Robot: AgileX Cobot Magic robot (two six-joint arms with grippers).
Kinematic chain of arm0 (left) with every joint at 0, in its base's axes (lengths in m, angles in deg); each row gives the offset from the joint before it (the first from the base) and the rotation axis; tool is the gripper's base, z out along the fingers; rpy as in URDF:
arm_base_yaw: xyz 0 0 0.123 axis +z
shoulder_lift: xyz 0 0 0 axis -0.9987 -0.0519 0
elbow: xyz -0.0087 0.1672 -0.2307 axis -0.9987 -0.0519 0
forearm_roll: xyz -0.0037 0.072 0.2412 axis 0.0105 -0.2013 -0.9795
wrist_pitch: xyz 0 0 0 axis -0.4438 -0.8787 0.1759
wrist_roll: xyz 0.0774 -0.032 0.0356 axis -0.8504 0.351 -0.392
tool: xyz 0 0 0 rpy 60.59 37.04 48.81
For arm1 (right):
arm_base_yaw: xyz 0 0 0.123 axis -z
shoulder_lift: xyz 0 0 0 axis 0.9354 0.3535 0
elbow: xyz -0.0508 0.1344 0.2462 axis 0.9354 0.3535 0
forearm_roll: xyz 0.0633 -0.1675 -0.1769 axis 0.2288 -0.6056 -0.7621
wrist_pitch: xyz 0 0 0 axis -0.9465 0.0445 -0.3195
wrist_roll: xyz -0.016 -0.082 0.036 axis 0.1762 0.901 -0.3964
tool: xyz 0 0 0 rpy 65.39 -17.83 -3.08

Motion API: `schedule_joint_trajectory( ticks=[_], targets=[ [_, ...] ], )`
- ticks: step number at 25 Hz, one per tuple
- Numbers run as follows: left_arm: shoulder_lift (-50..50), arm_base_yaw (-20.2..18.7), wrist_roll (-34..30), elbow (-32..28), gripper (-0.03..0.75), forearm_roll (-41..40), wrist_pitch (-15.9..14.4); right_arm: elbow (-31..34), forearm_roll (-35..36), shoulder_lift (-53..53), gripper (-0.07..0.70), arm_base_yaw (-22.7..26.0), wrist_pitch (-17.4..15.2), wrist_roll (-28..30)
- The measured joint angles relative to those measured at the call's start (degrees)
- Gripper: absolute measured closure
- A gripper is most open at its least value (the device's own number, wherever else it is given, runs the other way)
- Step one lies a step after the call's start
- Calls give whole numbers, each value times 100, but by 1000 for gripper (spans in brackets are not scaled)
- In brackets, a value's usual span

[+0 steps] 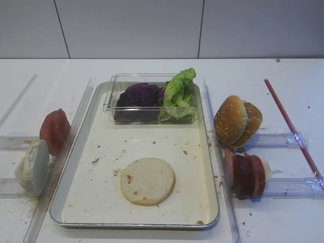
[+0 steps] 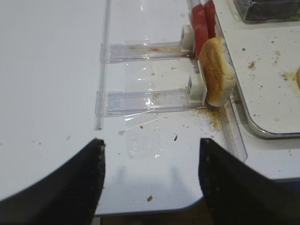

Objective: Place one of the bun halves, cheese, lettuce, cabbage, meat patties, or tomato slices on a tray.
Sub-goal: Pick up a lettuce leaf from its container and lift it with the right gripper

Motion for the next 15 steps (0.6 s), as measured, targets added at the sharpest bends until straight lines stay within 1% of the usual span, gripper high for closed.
schedule_joint_trajectory(
  ticks=[13,15],
  targets=[
    [0,0,0,0,293,0,0,0,61,0,134,0,0,-26],
    [0,0,16,0,293,0,0,-21,144,130,134,0,-53,-74]
  ],
)
